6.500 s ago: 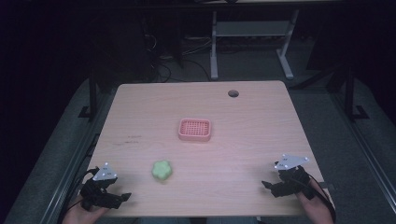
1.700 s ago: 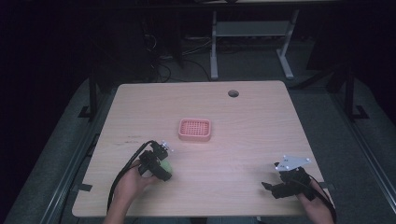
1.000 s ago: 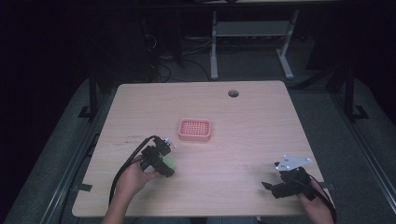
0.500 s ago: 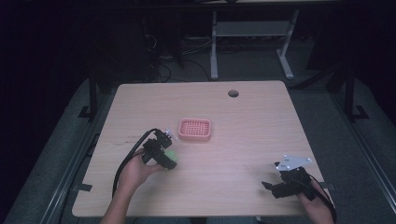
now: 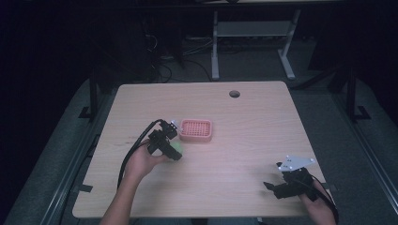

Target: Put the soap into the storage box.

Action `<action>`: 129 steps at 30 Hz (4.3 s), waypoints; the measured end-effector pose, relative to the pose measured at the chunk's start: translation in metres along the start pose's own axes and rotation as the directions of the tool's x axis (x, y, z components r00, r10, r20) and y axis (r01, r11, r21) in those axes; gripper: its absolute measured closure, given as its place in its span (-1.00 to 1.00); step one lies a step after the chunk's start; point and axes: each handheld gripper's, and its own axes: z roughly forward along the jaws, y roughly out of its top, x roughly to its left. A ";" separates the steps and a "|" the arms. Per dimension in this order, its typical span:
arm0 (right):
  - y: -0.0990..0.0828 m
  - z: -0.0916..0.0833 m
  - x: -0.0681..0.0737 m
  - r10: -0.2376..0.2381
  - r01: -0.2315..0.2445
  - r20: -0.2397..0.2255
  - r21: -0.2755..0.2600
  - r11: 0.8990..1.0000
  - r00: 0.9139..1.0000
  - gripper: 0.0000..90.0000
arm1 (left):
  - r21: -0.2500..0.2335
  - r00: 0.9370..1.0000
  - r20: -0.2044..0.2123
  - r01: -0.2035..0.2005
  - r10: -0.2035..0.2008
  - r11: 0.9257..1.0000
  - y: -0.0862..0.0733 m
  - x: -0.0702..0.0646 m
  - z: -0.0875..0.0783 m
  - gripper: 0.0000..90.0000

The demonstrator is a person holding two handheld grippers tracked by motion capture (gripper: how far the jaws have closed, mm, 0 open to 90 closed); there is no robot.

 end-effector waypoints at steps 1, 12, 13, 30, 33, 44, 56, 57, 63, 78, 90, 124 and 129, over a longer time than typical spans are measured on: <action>0.000 0.000 0.000 0.001 -0.001 0.001 -0.001 1.000 1.000 -0.69 | -0.004 1.000 0.000 0.006 -0.006 1.000 0.002 0.000 0.000 -0.41; 0.000 -0.001 0.000 0.006 -0.006 0.000 -0.009 1.000 1.000 -0.69 | -0.006 1.000 0.003 0.006 -0.006 1.000 0.021 0.010 0.001 -0.41; -0.001 -0.001 0.000 0.006 -0.006 0.000 -0.010 1.000 1.000 -0.69 | -0.006 1.000 0.001 0.004 -0.004 1.000 0.023 0.011 0.001 -0.41; -0.002 -0.002 -0.002 0.017 -0.017 0.000 -0.020 1.000 1.000 -0.69 | -0.016 1.000 -0.001 -0.010 0.010 1.000 0.056 0.017 0.005 -0.41; -0.002 -0.002 -0.002 0.025 -0.025 -0.002 -0.019 1.000 1.000 -0.69 | -0.011 1.000 0.005 -0.006 0.007 1.000 0.062 0.019 0.006 -0.41; -0.003 -0.002 -0.003 0.023 -0.023 -0.001 -0.024 0.999 1.000 -0.69 | -0.024 1.000 -0.015 -0.015 0.014 1.000 0.083 0.023 0.006 -0.41; -0.004 -0.003 -0.004 0.042 -0.042 -0.001 -0.028 0.999 0.999 -0.69 | -0.023 1.000 -0.008 -0.018 0.018 1.000 0.105 0.027 0.011 -0.41; -0.004 -0.003 -0.004 0.041 -0.041 -0.001 -0.028 0.999 0.999 -0.69 | -0.028 1.000 -0.006 -0.012 0.012 1.000 0.106 0.028 0.013 -0.41; -0.004 -0.004 -0.005 0.040 -0.040 0.002 -0.030 0.999 0.999 -0.69 | -0.022 1.000 0.001 0.002 -0.002 1.000 0.114 0.030 0.024 -0.41; -0.004 -0.004 -0.005 0.043 -0.043 0.000 -0.031 0.999 0.999 -0.69 | 0.005 0.999 0.008 0.042 -0.042 0.999 0.122 0.038 0.046 -0.41; -0.004 -0.004 -0.004 0.041 -0.041 -0.009 -0.028 0.999 0.999 -0.69 | 0.045 0.997 0.015 0.077 -0.078 0.996 0.123 0.041 0.062 -0.41; -0.002 -0.002 -0.002 0.025 -0.025 -0.011 -0.025 0.999 1.000 -0.69 | 0.027 0.995 -0.004 0.098 -0.098 0.995 0.116 0.038 0.065 -0.51; -0.003 -0.002 -0.004 0.020 -0.020 -0.009 -0.028 0.999 1.000 -0.69 | 0.021 0.996 -0.007 0.091 -0.090 0.996 0.117 0.038 0.063 -0.52</action>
